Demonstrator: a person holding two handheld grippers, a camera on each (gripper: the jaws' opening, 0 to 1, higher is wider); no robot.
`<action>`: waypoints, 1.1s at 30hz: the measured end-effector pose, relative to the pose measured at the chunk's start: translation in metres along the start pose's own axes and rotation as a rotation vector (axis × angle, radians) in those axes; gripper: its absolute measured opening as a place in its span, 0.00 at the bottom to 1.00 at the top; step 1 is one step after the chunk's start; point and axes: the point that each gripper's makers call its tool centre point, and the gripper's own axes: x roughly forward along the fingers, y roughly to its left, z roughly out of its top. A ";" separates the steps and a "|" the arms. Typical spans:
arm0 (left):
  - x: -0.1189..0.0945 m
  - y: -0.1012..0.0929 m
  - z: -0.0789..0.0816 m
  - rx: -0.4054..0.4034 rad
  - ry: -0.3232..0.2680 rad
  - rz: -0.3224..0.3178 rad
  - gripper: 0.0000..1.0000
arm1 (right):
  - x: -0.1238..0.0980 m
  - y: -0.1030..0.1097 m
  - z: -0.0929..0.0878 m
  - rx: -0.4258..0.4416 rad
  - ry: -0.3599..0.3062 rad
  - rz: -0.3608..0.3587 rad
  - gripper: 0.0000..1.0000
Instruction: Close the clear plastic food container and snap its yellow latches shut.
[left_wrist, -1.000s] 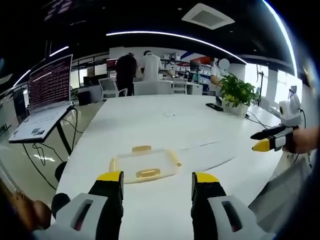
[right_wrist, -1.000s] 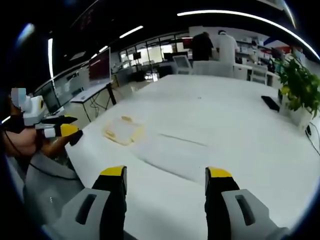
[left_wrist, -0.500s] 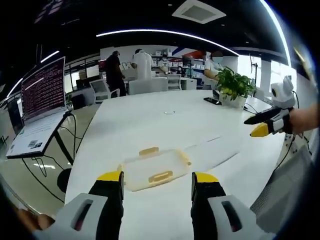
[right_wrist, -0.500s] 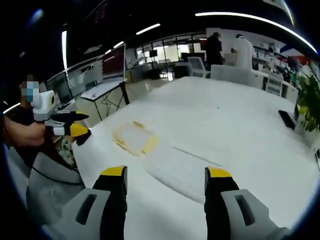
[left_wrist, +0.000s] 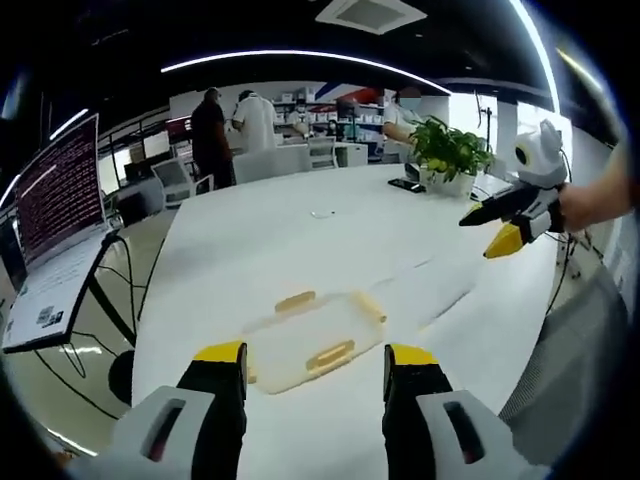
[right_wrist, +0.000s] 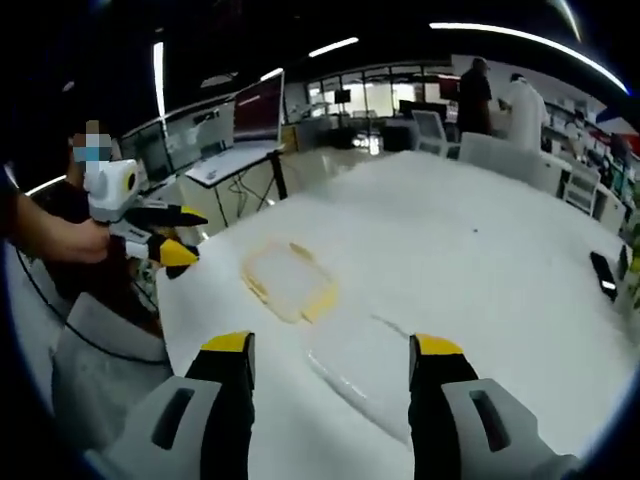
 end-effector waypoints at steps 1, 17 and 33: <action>0.001 0.001 0.001 0.003 -0.002 -0.002 0.49 | 0.002 0.001 0.002 -0.003 -0.001 0.005 0.60; 0.023 0.021 0.010 0.160 0.012 -0.107 0.50 | 0.053 0.012 0.024 -0.175 0.064 0.124 0.57; 0.049 0.023 0.001 0.458 0.103 -0.364 0.51 | 0.100 0.026 0.023 -0.438 0.179 0.319 0.54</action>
